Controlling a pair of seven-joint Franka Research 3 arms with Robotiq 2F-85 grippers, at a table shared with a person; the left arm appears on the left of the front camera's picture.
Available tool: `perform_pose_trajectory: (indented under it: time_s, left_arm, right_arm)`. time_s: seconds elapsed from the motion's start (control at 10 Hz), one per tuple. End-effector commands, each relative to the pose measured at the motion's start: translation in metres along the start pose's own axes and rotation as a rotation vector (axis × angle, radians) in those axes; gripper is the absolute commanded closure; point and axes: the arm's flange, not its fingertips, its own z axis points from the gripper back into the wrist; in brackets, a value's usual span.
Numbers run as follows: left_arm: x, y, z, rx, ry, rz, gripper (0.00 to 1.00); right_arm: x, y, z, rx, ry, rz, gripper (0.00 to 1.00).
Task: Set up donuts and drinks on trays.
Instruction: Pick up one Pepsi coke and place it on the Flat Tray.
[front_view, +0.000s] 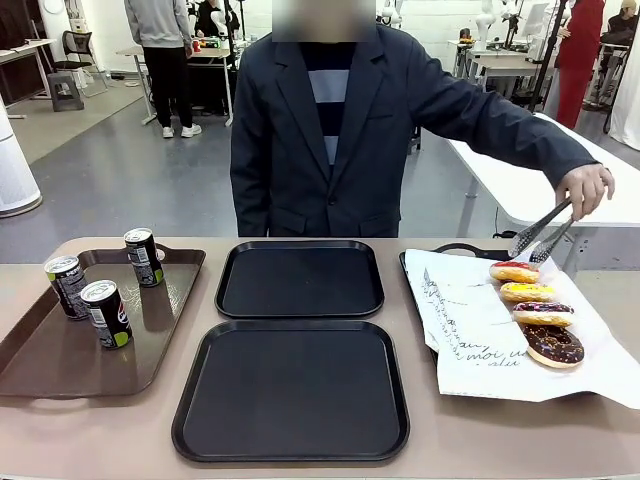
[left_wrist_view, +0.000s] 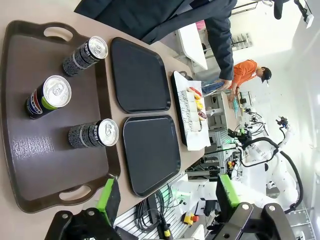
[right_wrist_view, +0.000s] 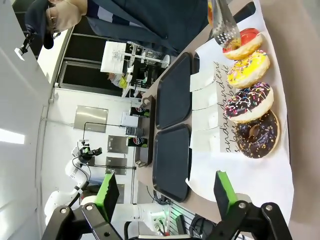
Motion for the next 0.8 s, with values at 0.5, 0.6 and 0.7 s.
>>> perform_pose_trajectory:
  time_s: [0.5, 0.6, 0.7]
  left_arm:
    - [0.013, -0.034, -0.019, 0.192, 0.07, -0.052, 0.0]
    - [0.018, -0.048, -0.035, 0.339, 0.131, -0.102, 0.0]
    - [0.021, -0.06, -0.058, 0.518, 0.188, -0.165, 0.0]
  right_arm:
    - [0.003, -0.001, 0.0, 0.023, -0.013, 0.02, 0.0]
    - [0.003, -0.001, 0.0, 0.023, -0.013, 0.02, 0.0]
    - [0.003, -0.001, 0.0, 0.023, -0.013, 0.02, 0.0]
